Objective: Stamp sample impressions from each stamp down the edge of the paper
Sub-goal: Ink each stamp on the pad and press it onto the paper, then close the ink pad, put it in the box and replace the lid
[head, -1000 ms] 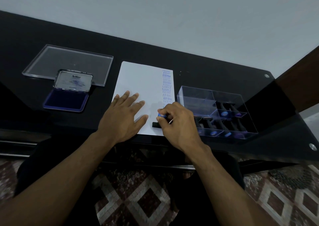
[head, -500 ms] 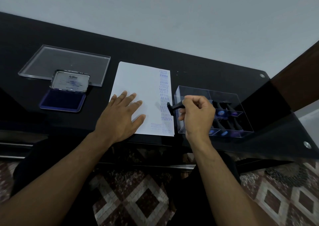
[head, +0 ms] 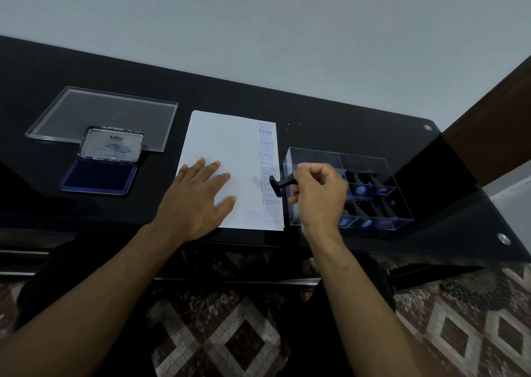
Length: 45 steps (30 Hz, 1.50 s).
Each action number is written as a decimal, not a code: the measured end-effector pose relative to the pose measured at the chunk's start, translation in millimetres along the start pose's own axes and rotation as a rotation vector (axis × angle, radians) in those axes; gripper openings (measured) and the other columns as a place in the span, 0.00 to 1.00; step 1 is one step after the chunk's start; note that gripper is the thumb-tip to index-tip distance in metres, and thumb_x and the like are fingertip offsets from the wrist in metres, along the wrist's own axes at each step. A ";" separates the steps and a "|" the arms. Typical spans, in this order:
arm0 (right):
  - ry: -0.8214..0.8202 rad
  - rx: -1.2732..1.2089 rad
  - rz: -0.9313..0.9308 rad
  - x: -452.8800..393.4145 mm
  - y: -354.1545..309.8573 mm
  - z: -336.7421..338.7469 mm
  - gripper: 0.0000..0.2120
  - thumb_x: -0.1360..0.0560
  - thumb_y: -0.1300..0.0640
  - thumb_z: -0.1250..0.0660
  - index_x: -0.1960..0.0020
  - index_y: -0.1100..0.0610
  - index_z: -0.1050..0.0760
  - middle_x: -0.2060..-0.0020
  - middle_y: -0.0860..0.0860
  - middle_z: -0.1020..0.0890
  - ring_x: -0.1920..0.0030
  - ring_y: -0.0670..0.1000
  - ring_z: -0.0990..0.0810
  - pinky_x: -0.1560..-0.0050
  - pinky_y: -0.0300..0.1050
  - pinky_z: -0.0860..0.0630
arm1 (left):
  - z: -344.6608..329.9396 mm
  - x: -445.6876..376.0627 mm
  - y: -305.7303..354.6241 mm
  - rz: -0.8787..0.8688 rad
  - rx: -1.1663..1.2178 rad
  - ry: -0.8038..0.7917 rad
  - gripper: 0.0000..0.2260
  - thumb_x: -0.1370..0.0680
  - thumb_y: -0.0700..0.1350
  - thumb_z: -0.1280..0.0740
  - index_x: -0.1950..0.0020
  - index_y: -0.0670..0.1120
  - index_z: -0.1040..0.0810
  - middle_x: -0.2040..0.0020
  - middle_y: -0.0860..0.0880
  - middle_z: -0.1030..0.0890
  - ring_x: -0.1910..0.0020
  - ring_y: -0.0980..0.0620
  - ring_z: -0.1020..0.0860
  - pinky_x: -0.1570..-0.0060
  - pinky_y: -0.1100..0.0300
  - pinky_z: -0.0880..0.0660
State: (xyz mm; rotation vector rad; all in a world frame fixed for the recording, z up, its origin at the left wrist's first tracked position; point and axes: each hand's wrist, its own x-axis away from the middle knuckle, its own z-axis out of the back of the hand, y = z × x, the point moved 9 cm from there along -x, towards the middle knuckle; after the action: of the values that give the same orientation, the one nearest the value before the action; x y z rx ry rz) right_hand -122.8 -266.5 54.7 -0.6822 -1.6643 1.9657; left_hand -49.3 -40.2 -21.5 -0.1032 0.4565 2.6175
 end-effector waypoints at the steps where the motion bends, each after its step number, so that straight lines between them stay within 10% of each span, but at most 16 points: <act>1: -0.003 -0.008 -0.008 -0.3 0.4 0.5 0.04 0.27 0.63 0.32 0.58 0.56 0.20 0.66 0.52 0.18 0.70 0.50 0.21 0.68 0.49 0.19 | 1.0 -1.1 0.7 0.005 -0.001 -0.005 0.31 0.21 0.66 0.50 0.24 0.52 0.31 0.20 0.48 0.37 0.19 0.46 0.45 0.21 0.44 0.48; 21: 0.264 0.041 0.031 -68.2 -4.3 119.0 0.07 0.31 0.56 0.32 0.56 0.46 0.18 0.64 0.47 0.15 0.61 0.50 0.15 0.57 0.55 0.17 | 26.7 -76.5 152.1 -0.174 0.236 0.091 0.25 0.19 0.56 0.39 0.25 0.47 0.29 0.24 0.45 0.31 0.24 0.44 0.35 0.27 0.48 0.38; 28: 0.140 0.406 0.185 -85.8 -0.3 122.1 0.07 0.30 0.62 0.30 0.55 0.51 0.20 0.58 0.48 0.19 0.59 0.43 0.20 0.58 0.33 0.25 | 6.6 -100.7 162.2 -0.173 0.211 0.022 0.24 0.17 0.55 0.39 0.23 0.48 0.33 0.21 0.47 0.35 0.20 0.46 0.42 0.24 0.49 0.43; 45: -0.024 0.616 0.148 -99.2 19.4 102.5 0.06 0.24 0.59 0.29 0.49 0.55 0.15 0.52 0.46 0.14 0.52 0.42 0.18 0.52 0.25 0.28 | -7.9 -96.8 150.5 -0.159 0.337 0.022 0.23 0.18 0.54 0.37 0.26 0.46 0.28 0.22 0.49 0.33 0.21 0.49 0.41 0.25 0.52 0.44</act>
State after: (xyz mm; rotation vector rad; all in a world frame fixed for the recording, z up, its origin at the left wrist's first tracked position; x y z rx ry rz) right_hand -113.6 -410.2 56.8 -0.5484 -0.9425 2.4219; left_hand -34.5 -210.8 31.0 -0.0546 0.8524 2.3507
